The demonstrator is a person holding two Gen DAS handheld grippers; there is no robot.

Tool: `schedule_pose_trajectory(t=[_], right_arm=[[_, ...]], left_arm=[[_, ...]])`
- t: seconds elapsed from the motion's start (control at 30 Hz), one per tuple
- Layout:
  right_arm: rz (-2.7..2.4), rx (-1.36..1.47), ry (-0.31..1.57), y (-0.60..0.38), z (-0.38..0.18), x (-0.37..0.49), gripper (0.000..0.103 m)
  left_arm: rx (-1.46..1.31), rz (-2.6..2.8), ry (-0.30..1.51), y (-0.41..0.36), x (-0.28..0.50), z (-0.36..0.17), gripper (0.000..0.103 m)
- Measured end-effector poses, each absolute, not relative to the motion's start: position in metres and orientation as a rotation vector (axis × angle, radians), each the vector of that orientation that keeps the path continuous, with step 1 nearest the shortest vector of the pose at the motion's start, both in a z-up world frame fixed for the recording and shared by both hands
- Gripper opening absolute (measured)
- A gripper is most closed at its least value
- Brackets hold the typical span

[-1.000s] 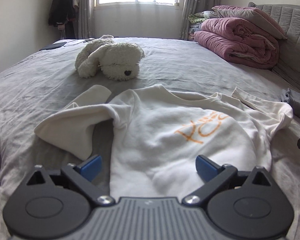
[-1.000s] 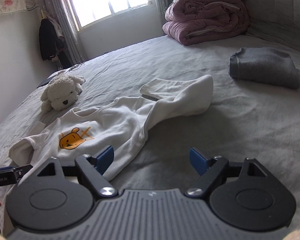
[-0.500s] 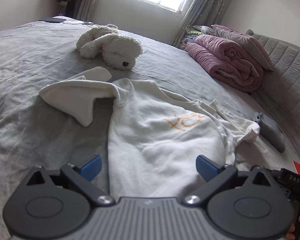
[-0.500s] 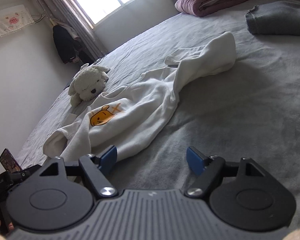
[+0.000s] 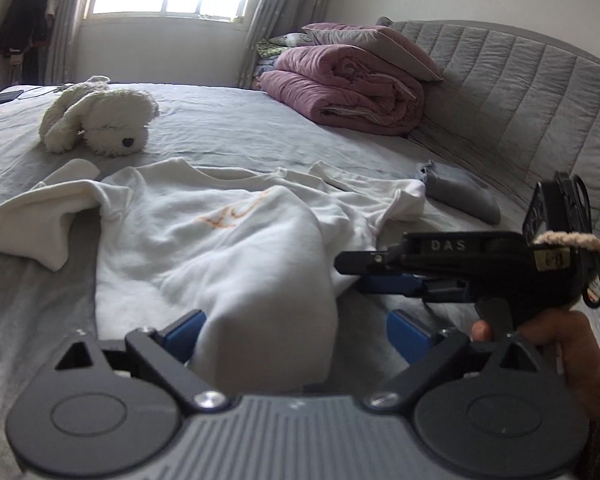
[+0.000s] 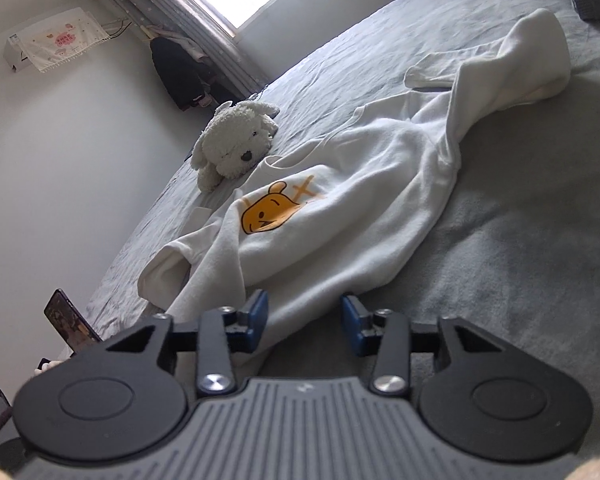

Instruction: Fold clothes

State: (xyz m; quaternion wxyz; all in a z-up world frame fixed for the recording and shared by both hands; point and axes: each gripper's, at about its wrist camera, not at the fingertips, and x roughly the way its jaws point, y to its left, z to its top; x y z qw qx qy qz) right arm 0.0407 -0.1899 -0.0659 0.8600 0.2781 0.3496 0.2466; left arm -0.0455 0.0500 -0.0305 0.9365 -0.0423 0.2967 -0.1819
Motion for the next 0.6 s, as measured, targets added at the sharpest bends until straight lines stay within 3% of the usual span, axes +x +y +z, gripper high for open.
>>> schedule_pose_trajectory(t=[0.03,0.07,0.17,0.23,0.3,0.6], right_arm=[[0.521,0.593,0.742,-0.19,-0.067,0.041,0.014],[0.524,0.602,0.749,-0.19,-0.067,0.041,0.013],[0.519,0.596,0.726,-0.195,-0.06,0.035,0.007],[0.517,0.582,0.699,-0.198,-0.05,0.032,0.006],[0.521,0.563,0.674,-0.199,-0.04,0.03,0.006],[0.486,0.479,0.581,-0.209,-0.012,0.024,0.001]], left_arm=[[-0.067,-0.363,0.6,0.047,-0.046,-0.031,0.091],[-0.052,-0.353,0.595,0.045,-0.047,-0.032,0.088],[-0.068,-0.307,0.6,0.051,-0.045,-0.031,0.064],[-0.111,-0.285,0.622,0.059,-0.041,-0.03,0.036],[-0.156,-0.273,0.639,0.067,-0.038,-0.028,0.019],[-0.227,-0.262,0.615,0.088,-0.034,-0.016,0.013]])
